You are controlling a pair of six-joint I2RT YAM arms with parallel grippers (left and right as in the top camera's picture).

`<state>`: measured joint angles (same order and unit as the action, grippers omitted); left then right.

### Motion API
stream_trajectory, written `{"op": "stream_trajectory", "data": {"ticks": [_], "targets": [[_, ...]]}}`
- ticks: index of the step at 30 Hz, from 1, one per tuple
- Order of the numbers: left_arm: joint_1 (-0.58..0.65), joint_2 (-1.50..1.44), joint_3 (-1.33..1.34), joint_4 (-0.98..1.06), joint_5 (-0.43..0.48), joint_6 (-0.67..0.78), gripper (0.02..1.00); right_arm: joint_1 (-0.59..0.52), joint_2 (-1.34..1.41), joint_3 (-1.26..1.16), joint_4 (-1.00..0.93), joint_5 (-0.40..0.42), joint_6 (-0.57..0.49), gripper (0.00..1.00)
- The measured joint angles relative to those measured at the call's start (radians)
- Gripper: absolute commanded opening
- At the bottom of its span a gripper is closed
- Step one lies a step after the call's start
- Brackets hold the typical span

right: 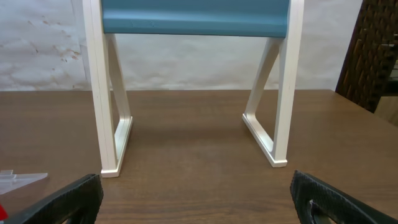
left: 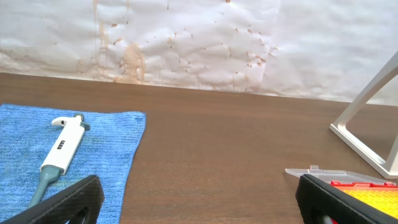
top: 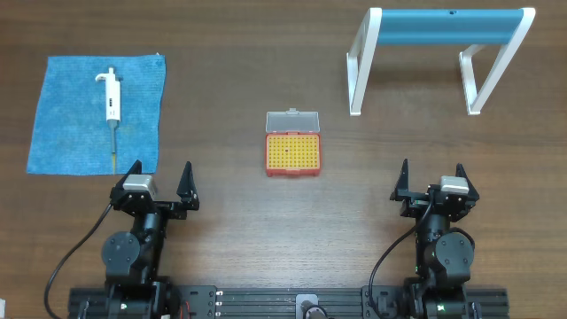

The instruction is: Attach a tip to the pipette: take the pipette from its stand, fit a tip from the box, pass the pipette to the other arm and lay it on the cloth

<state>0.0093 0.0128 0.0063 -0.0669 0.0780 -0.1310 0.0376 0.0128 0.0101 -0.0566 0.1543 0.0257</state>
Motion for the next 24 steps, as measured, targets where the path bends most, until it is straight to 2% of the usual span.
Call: {"op": "stream_trajectory", "data": {"ticks": [24], "targets": [[0.000, 0.000, 0.000, 0.000, 0.000, 0.000, 0.998, -0.030, 0.000, 0.000, 0.000, -0.003, 0.015, 0.993]]}}
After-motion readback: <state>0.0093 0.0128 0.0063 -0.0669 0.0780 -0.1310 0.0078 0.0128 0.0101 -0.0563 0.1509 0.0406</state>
